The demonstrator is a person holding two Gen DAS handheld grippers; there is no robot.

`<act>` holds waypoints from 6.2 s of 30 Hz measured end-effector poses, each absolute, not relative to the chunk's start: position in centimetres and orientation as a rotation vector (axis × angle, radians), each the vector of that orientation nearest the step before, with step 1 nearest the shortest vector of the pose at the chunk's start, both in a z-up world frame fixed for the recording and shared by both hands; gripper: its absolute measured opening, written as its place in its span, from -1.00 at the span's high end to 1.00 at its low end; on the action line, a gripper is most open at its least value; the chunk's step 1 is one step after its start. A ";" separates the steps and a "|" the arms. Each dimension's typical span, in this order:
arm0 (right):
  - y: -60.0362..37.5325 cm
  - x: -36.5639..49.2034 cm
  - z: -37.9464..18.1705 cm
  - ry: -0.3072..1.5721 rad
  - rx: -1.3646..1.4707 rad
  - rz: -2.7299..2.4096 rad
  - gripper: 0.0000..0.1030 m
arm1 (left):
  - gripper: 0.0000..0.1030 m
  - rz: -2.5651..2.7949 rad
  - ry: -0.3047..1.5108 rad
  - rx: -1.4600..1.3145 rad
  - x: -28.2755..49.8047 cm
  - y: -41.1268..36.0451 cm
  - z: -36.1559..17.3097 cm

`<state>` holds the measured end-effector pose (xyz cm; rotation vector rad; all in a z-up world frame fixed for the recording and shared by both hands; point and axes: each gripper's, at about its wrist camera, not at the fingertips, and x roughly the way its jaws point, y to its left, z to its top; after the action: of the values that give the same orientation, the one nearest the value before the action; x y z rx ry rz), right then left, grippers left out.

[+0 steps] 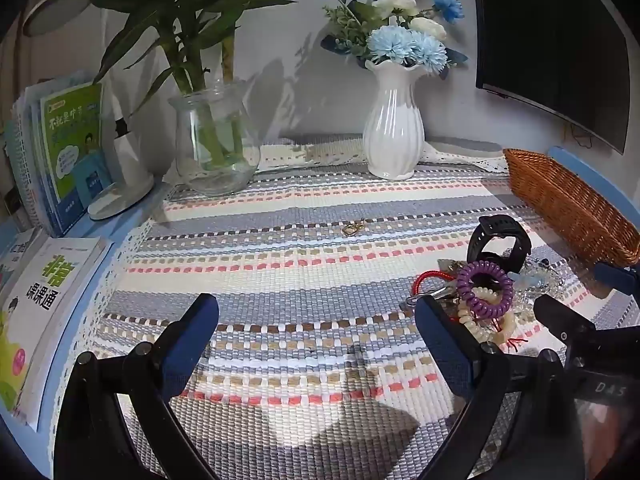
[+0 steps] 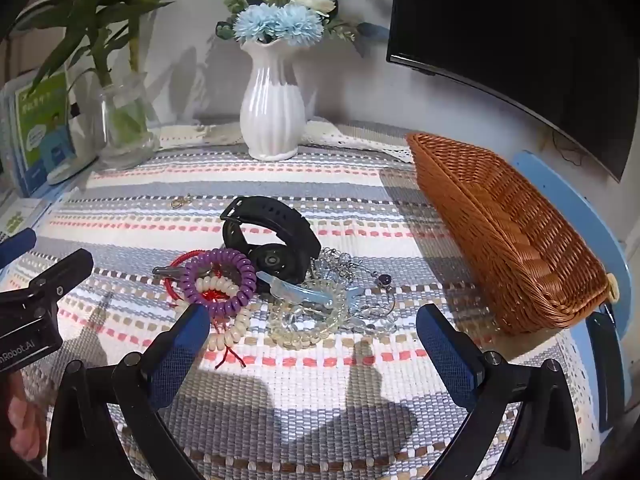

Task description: Organize jewelry

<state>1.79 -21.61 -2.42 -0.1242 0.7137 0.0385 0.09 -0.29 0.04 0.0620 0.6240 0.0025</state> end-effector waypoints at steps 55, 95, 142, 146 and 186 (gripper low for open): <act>-22.3 2.3 -2.8 0.738 -0.088 0.043 -0.99 | -0.92 -0.011 0.657 -0.002 0.4 0.7 -0.4; -24.0 1.5 -1.5 0.770 -0.078 0.154 -0.99 | -0.83 -0.293 0.801 0.132 0.4 0.6 2.8; -26.1 5.6 -2.5 0.936 -0.051 0.356 0.81 | 0.81 -0.624 0.982 0.059 8.8 -7.7 -2.1; -26.6 4.6 -1.7 0.911 -0.052 0.369 0.83 | 0.83 -0.626 0.944 0.033 8.2 -6.8 -0.7; -50.4 7.8 2.5 0.796 0.217 -0.040 0.48 | 0.46 -0.757 0.894 0.144 12.2 -31.6 4.6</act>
<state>7.81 -50.41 2.50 0.2171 0.7955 -0.0403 12.20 -31.57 4.64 0.1438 0.8936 -0.7568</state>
